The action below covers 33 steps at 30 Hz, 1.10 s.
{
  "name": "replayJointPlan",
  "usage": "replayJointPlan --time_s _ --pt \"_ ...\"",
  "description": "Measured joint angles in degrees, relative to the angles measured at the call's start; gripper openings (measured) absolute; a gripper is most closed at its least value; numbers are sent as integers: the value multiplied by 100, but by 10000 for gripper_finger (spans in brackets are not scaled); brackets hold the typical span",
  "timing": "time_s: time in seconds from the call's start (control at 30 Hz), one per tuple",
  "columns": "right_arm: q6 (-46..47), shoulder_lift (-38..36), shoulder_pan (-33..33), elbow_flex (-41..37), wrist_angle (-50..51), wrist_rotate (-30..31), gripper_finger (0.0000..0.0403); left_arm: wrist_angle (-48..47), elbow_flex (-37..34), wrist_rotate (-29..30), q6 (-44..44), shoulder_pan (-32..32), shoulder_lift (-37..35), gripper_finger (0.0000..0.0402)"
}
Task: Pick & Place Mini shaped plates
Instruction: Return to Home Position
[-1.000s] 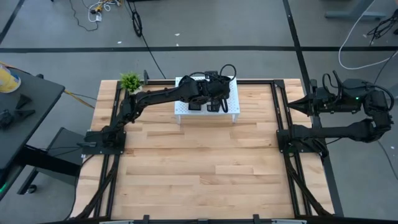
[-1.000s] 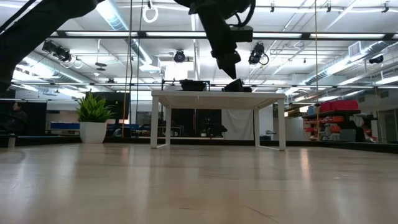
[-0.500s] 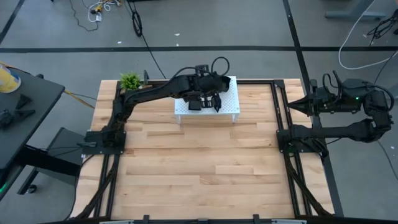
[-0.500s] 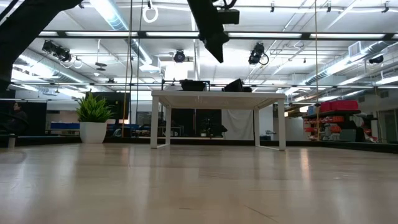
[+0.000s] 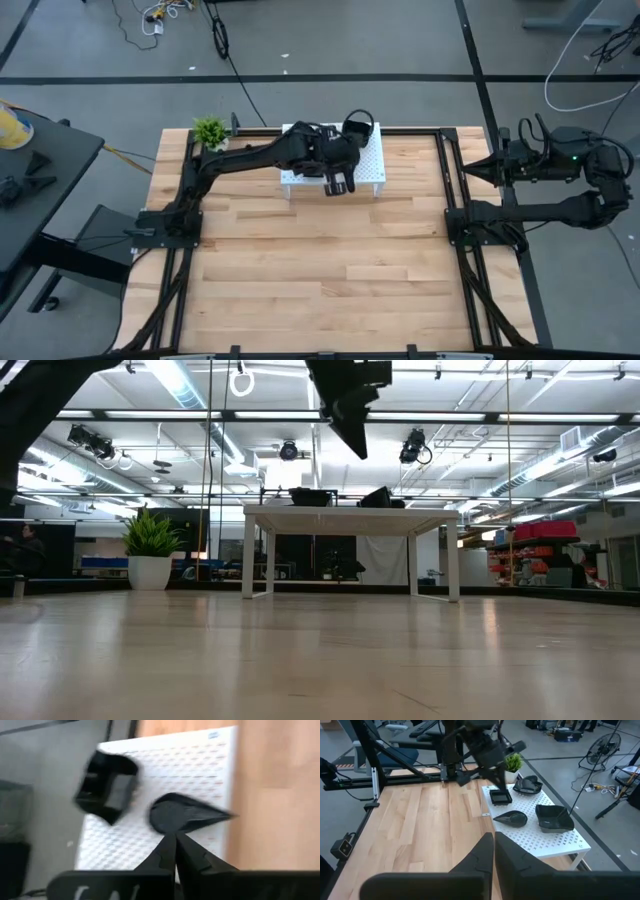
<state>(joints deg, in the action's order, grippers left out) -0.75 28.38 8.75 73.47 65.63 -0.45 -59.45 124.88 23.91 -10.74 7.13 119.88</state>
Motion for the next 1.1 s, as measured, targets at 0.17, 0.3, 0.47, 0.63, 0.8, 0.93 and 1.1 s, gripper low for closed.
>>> replayJointPlan --time_s 0.17,0.3,0.47,0.63,0.8,0.93,1.1 --pt "0 0 0 1 0 1 20 12 0 -631 434 -182 -58 6" --pt "0 0 -2 1 0 0 20 31 -4 -1164 766 -283 -112 4" --pt "0 -2 0 2 0 0 20 993 -844 -1265 836 -533 -677 3" --pt "0 -2 0 1 1 0 20 2134 -2393 -1472 1066 -798 -1575 2" --pt "-2 -2 0 2 2 1 20 2688 -3492 -1423 1208 -936 -2471 1" --pt "0 -2 -2 2 2 1 20 3087 -4354 -1145 1473 -890 -3241 1" --pt "0 -2 -1 2 1 0 20 3353 -5517 -878 1588 -814 -4045 1"
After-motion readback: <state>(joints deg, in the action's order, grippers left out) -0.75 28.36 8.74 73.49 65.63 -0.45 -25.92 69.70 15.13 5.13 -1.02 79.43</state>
